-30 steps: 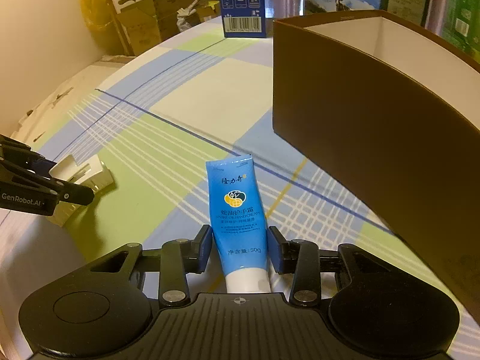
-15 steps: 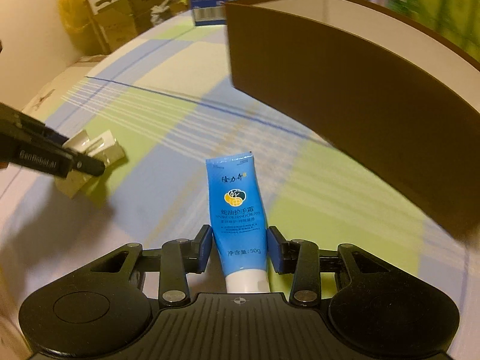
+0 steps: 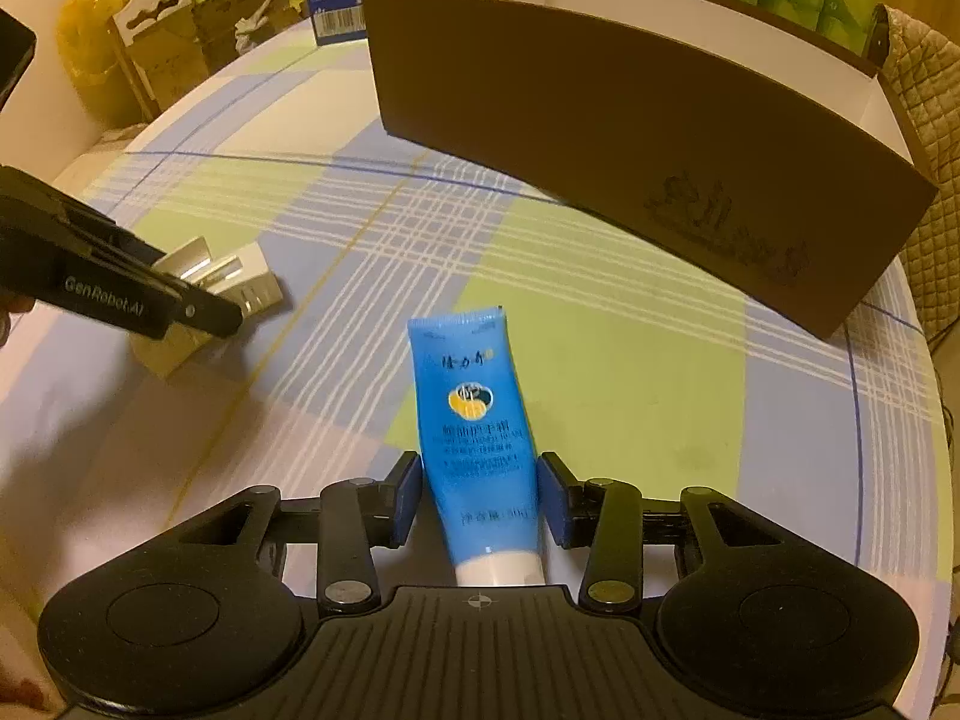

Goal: Organize objects
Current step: 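Lift and carry the hair clip and the blue tube over the brown box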

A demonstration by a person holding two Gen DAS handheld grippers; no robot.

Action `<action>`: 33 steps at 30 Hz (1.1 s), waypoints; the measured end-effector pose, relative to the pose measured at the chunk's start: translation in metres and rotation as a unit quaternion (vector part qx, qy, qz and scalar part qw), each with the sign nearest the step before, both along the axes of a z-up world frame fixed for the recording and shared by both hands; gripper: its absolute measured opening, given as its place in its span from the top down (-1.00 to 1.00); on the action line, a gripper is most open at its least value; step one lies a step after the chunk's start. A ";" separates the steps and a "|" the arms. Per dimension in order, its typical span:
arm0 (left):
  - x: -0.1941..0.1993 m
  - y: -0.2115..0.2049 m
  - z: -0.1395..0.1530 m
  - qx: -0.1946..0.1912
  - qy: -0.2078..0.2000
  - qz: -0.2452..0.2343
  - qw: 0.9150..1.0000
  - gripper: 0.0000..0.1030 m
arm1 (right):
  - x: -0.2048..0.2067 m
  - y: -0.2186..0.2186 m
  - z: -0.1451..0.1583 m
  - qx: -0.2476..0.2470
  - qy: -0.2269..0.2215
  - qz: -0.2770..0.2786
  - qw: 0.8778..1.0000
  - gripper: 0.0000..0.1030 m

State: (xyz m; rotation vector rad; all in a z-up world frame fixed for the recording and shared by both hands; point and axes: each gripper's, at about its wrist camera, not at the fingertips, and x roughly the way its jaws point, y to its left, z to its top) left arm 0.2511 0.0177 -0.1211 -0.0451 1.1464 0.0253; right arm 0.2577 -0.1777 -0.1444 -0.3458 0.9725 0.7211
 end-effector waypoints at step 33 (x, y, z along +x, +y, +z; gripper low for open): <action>0.017 -0.015 0.041 -0.006 -0.045 -0.016 0.999 0.21 | 0.018 -0.016 0.051 0.056 0.006 -0.045 0.997 0.28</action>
